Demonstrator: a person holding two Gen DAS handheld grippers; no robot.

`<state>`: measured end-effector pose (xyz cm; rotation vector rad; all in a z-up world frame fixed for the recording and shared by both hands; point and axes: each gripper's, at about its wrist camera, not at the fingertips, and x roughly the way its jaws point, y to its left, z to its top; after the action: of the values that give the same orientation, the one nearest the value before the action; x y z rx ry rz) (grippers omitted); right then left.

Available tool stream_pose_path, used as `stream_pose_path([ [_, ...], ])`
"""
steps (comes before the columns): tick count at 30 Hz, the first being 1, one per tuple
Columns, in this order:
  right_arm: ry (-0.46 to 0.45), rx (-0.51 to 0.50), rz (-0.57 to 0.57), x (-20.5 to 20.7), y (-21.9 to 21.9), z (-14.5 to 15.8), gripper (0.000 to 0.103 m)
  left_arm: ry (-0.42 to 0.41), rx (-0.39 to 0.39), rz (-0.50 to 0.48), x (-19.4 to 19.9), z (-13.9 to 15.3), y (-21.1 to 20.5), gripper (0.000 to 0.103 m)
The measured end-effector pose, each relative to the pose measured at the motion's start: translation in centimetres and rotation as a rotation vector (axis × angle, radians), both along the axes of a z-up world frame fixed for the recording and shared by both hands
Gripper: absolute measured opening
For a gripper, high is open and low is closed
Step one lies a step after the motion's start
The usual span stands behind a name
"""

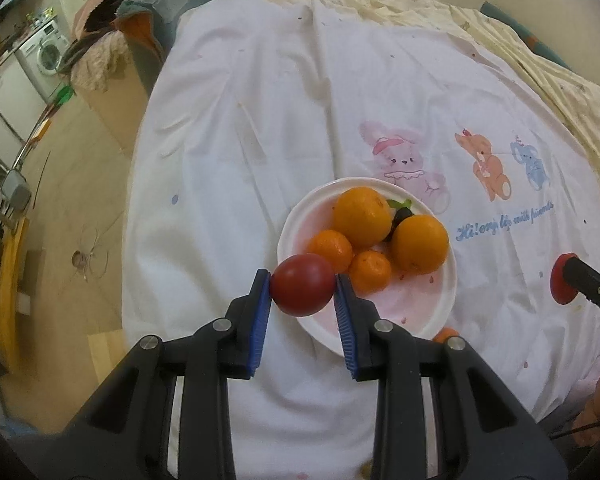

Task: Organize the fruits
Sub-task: 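Place the large red tomato on the plate with the right tool while the left carries its tomato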

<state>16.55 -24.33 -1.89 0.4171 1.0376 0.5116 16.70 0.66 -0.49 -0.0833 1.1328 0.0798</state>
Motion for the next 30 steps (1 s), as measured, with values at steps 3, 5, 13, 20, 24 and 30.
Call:
stream_pose_path([
  [3, 0.010, -0.001, 0.014, 0.9, 0.7, -0.6, 0.031, 0.017, -0.007, 0.006, 0.8, -1.0, 0.6, 0.028],
  [5, 0.021, -0.001, 0.025, 1.5, 1.3, -1.2, 0.031, 0.026, -0.017, 0.009, 1.1, -1.7, 1.0, 0.028],
  [13, 0.130, -0.046, 0.081, 3.2, 4.3, -5.7, 0.031, 0.103, -0.104, 0.015, 1.6, -5.4, 1.4, 0.028],
  [20, 0.181, -0.102, 0.137, 3.4, 6.6, -8.5, 0.031, 0.123, -0.108, -0.053, 1.9, -5.9, -1.1, 0.028],
  [24, 0.200, -0.112, 0.145, 3.5, 7.0, -9.6, 0.031, 0.135, -0.103, -0.047, 2.5, -6.5, -0.8, 0.028],
  [30, 0.185, -0.143, 0.149, 3.2, 7.5, -10.2, 0.032, 0.142, -0.128, -0.020, 2.6, -7.2, -1.0, 0.028],
])
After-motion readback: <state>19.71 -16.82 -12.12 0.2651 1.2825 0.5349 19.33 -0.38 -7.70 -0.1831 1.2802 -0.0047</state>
